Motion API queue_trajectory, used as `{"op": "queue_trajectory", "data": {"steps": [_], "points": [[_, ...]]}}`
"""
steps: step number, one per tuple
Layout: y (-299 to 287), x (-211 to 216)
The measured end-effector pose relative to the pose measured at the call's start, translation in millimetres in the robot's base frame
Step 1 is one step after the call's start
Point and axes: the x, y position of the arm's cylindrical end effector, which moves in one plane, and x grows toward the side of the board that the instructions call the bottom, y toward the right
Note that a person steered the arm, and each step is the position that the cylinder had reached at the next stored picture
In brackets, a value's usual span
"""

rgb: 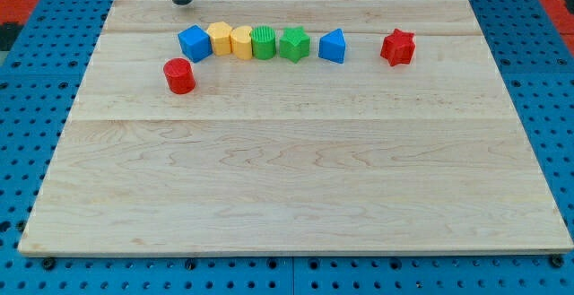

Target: Push the blue cube towards the center

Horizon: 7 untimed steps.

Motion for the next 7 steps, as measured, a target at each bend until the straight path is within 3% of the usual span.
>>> {"op": "queue_trajectory", "data": {"steps": [2,4,5,7], "points": [[12.1,65.4],[61.4,159.6],[104.5,160.3],[105.6,154.5]]}}
